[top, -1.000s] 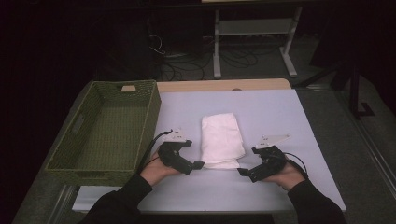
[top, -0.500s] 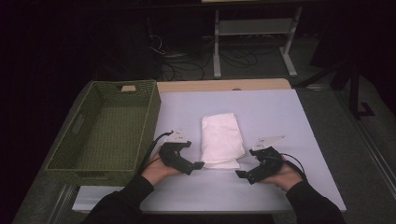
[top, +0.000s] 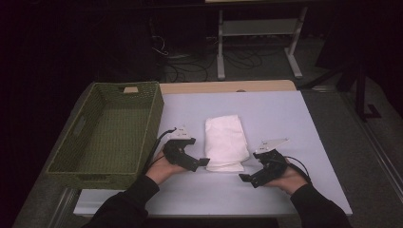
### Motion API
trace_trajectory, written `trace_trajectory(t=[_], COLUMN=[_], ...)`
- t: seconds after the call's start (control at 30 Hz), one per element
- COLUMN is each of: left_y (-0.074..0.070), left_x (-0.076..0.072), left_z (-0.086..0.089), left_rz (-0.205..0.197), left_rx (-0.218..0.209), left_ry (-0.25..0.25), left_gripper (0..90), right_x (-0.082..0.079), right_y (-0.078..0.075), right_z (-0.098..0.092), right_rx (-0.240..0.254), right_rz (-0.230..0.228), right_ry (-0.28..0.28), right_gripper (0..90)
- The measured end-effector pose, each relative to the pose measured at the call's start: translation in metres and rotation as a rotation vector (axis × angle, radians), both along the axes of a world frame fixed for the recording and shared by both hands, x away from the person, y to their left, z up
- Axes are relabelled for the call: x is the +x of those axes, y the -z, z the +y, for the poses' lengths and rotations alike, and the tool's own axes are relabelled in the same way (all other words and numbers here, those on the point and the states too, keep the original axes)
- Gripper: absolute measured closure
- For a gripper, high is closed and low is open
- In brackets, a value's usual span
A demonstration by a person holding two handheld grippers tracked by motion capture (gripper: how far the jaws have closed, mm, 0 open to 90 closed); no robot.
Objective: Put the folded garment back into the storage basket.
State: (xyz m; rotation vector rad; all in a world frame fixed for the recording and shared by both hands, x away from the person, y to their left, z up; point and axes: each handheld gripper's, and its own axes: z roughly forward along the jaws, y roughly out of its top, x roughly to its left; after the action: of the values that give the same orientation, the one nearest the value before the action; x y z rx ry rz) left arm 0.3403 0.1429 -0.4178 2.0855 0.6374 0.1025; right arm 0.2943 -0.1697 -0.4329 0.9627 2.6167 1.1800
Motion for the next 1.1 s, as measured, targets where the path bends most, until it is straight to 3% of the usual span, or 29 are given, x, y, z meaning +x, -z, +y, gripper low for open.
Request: trace_trajectory(t=[0.23, 0.4, 0.7, 1.1], left_y=[0.002, 0.002, 0.004, 0.0], left_x=[0.009, 0.013, 0.024, 0.037], left_z=[-0.008, -0.013, -0.018, -0.023], left_rz=[0.013, -0.009, -0.005, -0.007], left_rx=[-0.041, -0.009, 0.005, -0.026], left_ry=[-0.014, -0.011, -0.02, -0.042], left_gripper=[0.0, 0.0, 0.0, 0.0], right_x=[0.0, 0.0, -0.001, 0.0], right_y=[0.0, 0.0, -0.001, -0.001], right_z=[0.001, 0.001, 0.0, 0.0], right_rx=[-0.003, 0.003, 0.004, 0.011], right_rz=[0.003, -0.001, 0.0, 0.0], right_ry=[-0.005, -0.003, -0.002, 0.0], right_gripper=[0.0, 0.0, 0.0, 0.0])
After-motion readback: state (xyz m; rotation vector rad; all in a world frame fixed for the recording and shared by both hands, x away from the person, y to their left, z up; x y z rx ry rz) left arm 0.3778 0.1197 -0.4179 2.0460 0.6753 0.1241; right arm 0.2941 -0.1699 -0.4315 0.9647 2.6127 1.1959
